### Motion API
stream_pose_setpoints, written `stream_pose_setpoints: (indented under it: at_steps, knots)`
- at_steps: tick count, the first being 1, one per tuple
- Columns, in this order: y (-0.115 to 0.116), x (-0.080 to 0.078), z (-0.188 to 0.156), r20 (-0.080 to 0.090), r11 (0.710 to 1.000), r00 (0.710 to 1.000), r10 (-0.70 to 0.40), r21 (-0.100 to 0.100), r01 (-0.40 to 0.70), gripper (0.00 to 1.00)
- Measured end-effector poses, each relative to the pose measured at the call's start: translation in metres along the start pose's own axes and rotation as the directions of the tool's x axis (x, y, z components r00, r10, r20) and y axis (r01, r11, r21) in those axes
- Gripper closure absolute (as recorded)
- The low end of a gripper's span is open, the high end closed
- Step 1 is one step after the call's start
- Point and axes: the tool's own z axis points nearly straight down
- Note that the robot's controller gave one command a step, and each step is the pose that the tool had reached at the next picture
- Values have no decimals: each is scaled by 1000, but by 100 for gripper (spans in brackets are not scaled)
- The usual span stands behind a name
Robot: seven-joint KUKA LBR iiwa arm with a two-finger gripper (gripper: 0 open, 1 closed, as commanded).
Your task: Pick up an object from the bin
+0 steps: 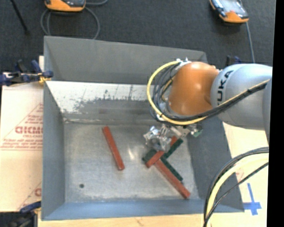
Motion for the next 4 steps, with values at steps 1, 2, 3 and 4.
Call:
stream_pose_setpoints:
  at_steps: [1, 2, 3, 4]
  knots:
    - [1, 0, 1, 0, 1000, 1000, 2, -2, -2, 0]
    - [1, -1, 0, 1, 1000, 1000, 4, -2, -4, 100]
    - [1, -1, 1, 1, 1000, 1000, 5, -3, -5, 0]
    - [-40, 35, 7, 0, 998, 998, -68, 1, 68, 0]
